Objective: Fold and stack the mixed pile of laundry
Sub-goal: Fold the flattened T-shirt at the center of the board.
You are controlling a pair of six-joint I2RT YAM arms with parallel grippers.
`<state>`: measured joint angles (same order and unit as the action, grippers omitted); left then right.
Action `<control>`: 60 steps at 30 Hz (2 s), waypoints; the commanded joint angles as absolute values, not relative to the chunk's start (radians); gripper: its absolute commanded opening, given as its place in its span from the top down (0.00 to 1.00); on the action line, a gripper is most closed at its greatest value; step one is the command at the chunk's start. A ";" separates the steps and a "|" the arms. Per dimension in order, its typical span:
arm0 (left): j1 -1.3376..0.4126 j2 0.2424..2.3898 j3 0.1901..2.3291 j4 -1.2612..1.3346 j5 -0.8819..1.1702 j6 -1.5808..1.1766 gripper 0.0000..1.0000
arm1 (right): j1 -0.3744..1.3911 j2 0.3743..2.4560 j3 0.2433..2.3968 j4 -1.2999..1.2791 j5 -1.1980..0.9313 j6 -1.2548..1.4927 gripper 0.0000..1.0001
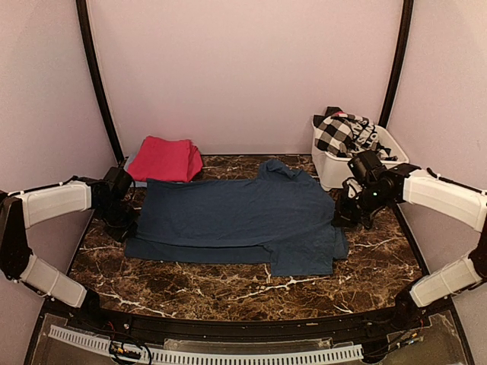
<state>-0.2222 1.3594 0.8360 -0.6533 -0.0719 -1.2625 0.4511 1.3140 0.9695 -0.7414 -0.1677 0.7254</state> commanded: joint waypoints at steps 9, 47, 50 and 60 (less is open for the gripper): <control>-0.198 1.457 0.902 -0.600 -0.062 -1.209 1.00 | 0.410 1.392 1.002 -0.658 -0.188 0.669 1.00; -0.184 1.572 0.931 -0.521 -0.042 -1.130 0.97 | 0.374 1.538 1.005 -0.587 -0.170 0.612 1.00; -0.184 1.581 0.926 -0.538 -0.028 -1.128 0.85 | 0.373 1.547 1.004 -0.588 -0.175 0.605 1.00; -0.172 1.385 0.883 -0.529 -0.055 -1.029 0.37 | 0.336 1.479 0.984 -0.621 -0.172 0.554 0.79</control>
